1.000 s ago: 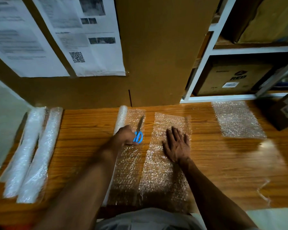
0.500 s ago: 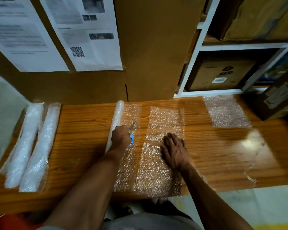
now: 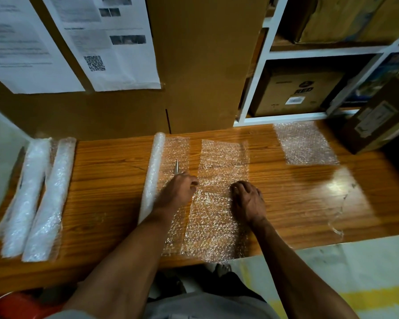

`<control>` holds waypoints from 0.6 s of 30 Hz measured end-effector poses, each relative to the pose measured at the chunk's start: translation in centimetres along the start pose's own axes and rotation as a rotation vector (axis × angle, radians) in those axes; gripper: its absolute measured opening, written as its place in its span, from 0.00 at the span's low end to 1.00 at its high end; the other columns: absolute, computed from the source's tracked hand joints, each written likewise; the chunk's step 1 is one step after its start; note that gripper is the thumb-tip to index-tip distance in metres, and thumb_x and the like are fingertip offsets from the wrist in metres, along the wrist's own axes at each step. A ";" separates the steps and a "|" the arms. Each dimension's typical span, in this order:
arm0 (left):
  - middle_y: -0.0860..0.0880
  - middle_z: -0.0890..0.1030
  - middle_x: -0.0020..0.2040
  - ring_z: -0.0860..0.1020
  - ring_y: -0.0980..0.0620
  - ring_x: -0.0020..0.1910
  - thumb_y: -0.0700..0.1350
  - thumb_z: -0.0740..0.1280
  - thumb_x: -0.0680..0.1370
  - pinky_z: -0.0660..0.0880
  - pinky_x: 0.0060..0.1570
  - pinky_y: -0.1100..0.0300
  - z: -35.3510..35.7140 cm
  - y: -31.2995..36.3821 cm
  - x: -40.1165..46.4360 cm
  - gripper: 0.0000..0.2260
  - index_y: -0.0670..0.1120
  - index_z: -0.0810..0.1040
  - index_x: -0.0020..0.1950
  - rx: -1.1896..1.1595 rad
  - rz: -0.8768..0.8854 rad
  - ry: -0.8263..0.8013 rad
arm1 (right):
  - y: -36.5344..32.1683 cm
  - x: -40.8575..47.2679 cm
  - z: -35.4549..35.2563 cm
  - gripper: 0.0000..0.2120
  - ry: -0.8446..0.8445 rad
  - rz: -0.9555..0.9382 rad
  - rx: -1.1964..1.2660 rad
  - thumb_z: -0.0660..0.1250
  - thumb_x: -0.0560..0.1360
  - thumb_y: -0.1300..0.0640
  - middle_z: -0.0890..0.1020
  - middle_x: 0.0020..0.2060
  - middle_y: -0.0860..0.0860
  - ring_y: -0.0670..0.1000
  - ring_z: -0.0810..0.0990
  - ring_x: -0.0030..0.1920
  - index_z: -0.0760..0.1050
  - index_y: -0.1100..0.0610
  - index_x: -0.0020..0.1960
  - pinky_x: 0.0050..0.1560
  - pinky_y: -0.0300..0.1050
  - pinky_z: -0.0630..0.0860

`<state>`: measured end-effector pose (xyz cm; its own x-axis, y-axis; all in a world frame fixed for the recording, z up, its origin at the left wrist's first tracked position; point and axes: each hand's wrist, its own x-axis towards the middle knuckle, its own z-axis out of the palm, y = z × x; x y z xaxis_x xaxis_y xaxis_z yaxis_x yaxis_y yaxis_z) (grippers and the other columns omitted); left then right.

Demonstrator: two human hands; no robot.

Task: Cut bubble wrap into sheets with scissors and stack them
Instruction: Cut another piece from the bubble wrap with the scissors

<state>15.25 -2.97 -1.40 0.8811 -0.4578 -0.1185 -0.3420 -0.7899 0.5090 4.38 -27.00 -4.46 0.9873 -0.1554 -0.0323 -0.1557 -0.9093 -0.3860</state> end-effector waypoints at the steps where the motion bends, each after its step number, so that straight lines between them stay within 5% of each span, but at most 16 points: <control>1: 0.51 0.83 0.58 0.80 0.51 0.53 0.45 0.73 0.79 0.81 0.53 0.55 0.3 0.4 0.1 0.09 0.51 0.85 0.59 0.007 0.022 -0.003 | 0.3 0.0 -0.2 0.16 -0.019 -0.009 -0.012 0.64 0.83 0.56 0.77 0.67 0.55 0.58 0.75 0.68 0.74 0.54 0.70 0.73 0.57 0.67; 6: 0.49 0.78 0.66 0.75 0.49 0.63 0.42 0.73 0.78 0.78 0.61 0.53 1.7 1.8 0.6 0.15 0.53 0.83 0.64 0.158 0.059 -0.040 | 1.9 0.3 -0.5 0.24 -0.101 0.003 -0.050 0.71 0.79 0.54 0.73 0.74 0.53 0.56 0.71 0.74 0.73 0.52 0.74 0.77 0.57 0.62; 13: 0.50 0.80 0.62 0.76 0.51 0.59 0.41 0.75 0.75 0.79 0.53 0.53 2.3 2.5 1.5 0.07 0.54 0.84 0.44 0.174 -0.016 -0.015 | 2.4 0.6 -0.6 0.21 -0.085 -0.021 -0.086 0.68 0.80 0.53 0.77 0.71 0.51 0.55 0.72 0.72 0.75 0.50 0.72 0.75 0.54 0.62; 18: 0.48 0.77 0.69 0.73 0.47 0.68 0.42 0.73 0.77 0.77 0.62 0.48 2.4 2.2 1.9 0.06 0.54 0.83 0.45 0.164 -0.018 -0.048 | 2.0 1.0 -1.0 0.22 -0.126 -0.016 -0.140 0.70 0.80 0.56 0.74 0.71 0.52 0.56 0.70 0.71 0.72 0.52 0.73 0.72 0.52 0.63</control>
<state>15.32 -6.57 -2.57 0.8723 -0.4589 -0.1690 -0.3784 -0.8523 0.3610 5.01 -29.34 -4.29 0.9844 -0.0983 -0.1458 -0.1336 -0.9574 -0.2561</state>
